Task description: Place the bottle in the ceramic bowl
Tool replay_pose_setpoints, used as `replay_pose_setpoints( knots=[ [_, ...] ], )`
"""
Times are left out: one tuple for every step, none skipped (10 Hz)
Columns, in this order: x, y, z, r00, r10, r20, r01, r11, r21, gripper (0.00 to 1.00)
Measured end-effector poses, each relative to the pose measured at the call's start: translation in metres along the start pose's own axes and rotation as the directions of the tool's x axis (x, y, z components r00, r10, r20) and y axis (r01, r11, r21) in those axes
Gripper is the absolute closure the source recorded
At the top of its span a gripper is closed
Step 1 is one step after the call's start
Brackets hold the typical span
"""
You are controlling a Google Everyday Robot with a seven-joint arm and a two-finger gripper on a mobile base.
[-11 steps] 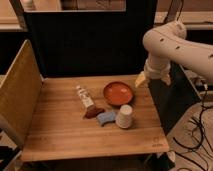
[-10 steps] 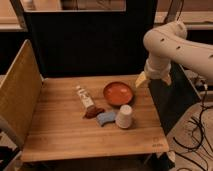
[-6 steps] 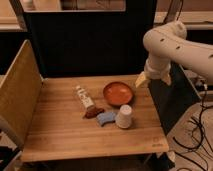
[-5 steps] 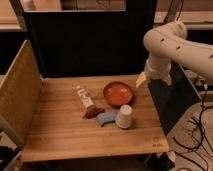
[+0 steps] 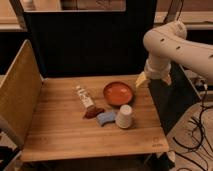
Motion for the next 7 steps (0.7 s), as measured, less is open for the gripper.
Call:
replay_pose_setpoints(
  knots=[
    [0.0001,-0.0002,0.0000,1.000,0.000,0.000,0.000,1.000,0.000,0.20],
    [0.0001,-0.0003,0.0000,1.000,0.001,0.000,-0.001,1.000,0.000,0.20],
    [0.0002,-0.0003,0.0001,1.000,0.001,0.000,-0.001,1.000,0.000,0.20],
    [0.0002,-0.0004,0.0000,1.000,0.001,0.000,-0.001,1.000,0.000,0.20],
    [0.0002,-0.0004,0.0001,1.000,0.001,0.000,-0.001,1.000,0.000,0.20],
    [-0.0001,-0.0004,0.0000,1.000,0.000,0.000,0.000,1.000,0.001,0.20],
    [-0.0009,-0.0003,-0.0003,1.000,-0.005,0.001,0.005,1.000,0.005,0.20]
  ],
)
